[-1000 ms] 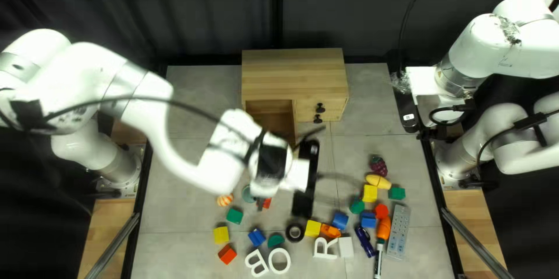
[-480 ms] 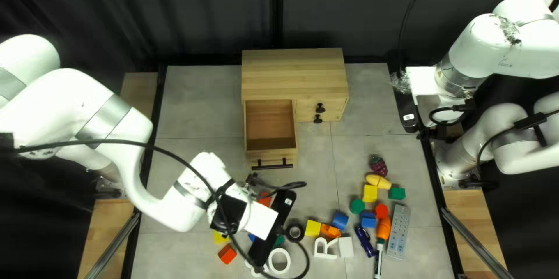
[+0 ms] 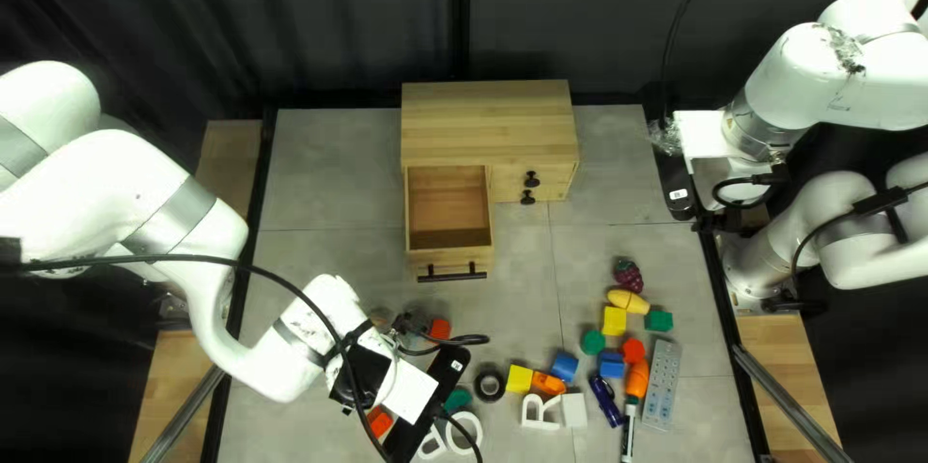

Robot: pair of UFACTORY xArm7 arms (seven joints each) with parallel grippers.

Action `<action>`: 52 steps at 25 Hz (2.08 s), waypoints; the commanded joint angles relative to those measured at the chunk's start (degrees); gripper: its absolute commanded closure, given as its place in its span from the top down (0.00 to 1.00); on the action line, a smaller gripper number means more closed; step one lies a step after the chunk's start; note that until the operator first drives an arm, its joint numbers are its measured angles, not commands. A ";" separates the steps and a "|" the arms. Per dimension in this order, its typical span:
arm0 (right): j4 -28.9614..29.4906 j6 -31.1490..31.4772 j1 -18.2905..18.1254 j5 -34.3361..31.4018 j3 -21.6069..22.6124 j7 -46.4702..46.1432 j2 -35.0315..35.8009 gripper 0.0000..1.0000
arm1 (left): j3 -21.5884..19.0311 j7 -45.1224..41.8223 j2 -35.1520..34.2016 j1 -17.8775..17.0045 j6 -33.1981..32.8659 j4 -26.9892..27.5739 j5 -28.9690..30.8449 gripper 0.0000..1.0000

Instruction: Open drawers and place objects into drawer and close

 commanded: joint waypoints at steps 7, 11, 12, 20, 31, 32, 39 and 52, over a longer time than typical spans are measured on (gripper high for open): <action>0.00 0.00 0.00 0.00 0.00 0.00 0.00 1.00 | 0.69 -0.46 2.16 -0.06 -2.88 -3.07 3.30 1.00; 0.00 0.00 0.00 0.00 0.00 0.00 0.00 1.00 | 1.23 0.60 2.24 0.56 -3.45 -4.42 3.98 1.00; 0.00 0.00 0.00 0.00 0.00 0.00 0.00 1.00 | 1.36 0.77 2.21 0.69 -3.51 -4.67 4.14 1.00; 0.00 0.00 0.00 0.00 0.00 0.00 0.00 1.00 | 2.44 1.49 3.79 1.00 -4.24 -6.06 7.47 1.00; 0.00 0.00 0.00 0.00 0.00 0.00 0.00 1.00 | 3.54 3.04 4.11 2.27 -7.16 -7.99 8.95 1.00; 0.00 0.00 0.00 0.00 0.00 0.00 0.00 1.00 | 3.55 3.02 4.14 2.27 -7.34 -8.11 9.02 1.00; 0.00 0.00 0.00 0.00 0.00 0.00 0.00 1.00 | 3.66 2.37 4.46 2.14 -9.43 -9.45 9.98 0.07; 0.00 0.00 0.00 0.00 0.00 0.00 0.00 1.00 | 2.01 3.41 -0.99 1.35 2.95 -1.99 5.26 0.41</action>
